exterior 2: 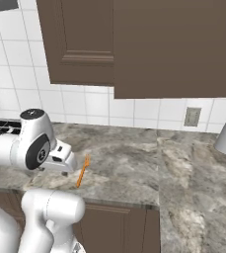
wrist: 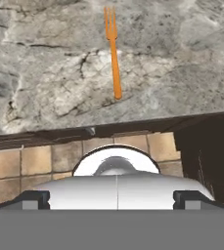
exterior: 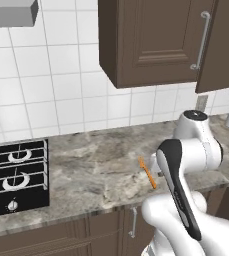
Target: Organize the utensils by type. Pick up the wooden spoons from the counter and place them in the open cabinet. Then pick up the metallic utensils from the counter and place them in the open drawer.
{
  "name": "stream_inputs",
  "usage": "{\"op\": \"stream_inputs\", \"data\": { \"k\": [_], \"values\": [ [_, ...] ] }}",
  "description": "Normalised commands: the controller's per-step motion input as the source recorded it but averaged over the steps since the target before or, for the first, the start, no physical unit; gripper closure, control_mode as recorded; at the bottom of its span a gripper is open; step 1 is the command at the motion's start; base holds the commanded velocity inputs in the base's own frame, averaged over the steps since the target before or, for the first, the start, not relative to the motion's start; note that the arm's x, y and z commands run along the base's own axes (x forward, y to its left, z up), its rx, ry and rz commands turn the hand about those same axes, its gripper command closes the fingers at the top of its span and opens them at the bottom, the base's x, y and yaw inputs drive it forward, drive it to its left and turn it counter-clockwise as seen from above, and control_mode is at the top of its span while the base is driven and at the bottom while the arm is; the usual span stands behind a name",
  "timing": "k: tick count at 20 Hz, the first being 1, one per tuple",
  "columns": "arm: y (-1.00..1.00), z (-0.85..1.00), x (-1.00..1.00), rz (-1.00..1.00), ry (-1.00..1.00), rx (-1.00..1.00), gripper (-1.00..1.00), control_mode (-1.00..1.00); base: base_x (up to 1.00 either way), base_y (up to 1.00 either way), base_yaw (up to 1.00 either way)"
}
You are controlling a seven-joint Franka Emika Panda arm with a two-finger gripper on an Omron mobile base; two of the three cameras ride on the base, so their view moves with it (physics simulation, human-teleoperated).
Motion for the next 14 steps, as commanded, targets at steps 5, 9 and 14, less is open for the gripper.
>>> {"op": "stream_inputs", "data": {
  "k": [5, 9, 14],
  "values": [
    [0.0, -0.37, 0.39, -0.03, 0.04, 0.0, -1.0, -1.0, 0.0, 0.0, 0.0],
    [0.0, -0.29, 0.57, -0.08, 0.06, 0.0, -1.0, -1.0, 0.0, 0.0, 0.0],
    [-0.07, -0.39, 0.56, 0.0, 0.0, 0.0, -1.0, -1.0, 0.0, 0.0, 0.0]
  ]
}}
